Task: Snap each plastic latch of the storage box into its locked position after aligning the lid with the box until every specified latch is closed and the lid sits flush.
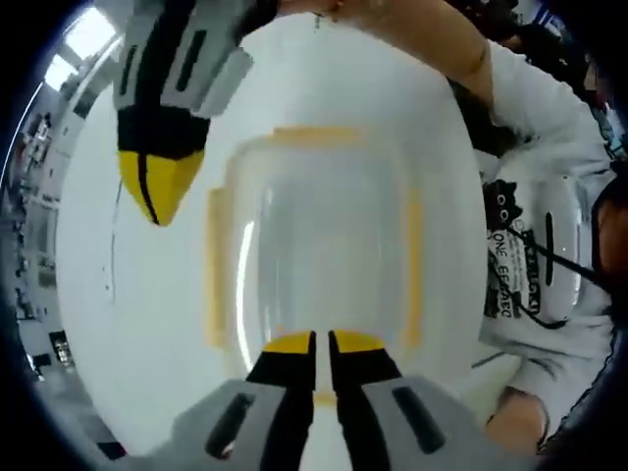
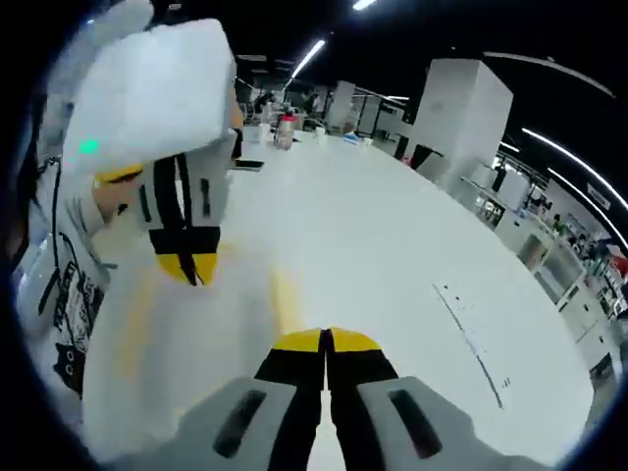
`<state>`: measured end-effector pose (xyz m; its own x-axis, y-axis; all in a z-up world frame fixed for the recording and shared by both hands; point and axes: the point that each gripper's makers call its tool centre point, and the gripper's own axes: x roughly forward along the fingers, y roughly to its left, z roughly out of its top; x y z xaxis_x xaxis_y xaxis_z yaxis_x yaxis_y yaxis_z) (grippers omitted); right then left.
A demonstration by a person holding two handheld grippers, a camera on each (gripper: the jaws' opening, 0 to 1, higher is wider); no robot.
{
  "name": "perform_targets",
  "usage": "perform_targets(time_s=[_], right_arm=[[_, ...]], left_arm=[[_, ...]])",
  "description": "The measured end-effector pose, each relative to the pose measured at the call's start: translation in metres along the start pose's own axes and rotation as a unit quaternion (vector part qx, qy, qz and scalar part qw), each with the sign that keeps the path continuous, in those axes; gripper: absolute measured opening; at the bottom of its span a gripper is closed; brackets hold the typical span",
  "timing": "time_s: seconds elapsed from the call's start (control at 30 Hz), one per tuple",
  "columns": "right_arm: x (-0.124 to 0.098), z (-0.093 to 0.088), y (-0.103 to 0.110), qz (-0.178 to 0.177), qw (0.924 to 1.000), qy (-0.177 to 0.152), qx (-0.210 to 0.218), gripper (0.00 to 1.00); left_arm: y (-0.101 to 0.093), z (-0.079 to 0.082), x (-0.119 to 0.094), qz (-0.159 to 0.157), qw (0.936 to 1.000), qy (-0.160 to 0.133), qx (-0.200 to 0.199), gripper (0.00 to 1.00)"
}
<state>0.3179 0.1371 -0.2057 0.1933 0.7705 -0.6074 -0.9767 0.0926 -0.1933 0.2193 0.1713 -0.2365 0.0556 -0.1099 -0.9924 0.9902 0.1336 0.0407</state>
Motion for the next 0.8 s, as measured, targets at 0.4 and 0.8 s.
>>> perform_targets(time_s=[0.4,0.8], right_arm=[[0.047,-0.016,0.011,0.134,0.9892,0.058,0.011,0.00],[0.050,-0.025,0.027,0.256,0.9649,0.048,-0.034,0.00]], left_arm=[[0.000,-0.001,0.001,0.001,0.9998,0.002,-0.018,0.05],[-0.001,0.003,0.001,-0.014,0.9997,0.018,0.000,0.04]])
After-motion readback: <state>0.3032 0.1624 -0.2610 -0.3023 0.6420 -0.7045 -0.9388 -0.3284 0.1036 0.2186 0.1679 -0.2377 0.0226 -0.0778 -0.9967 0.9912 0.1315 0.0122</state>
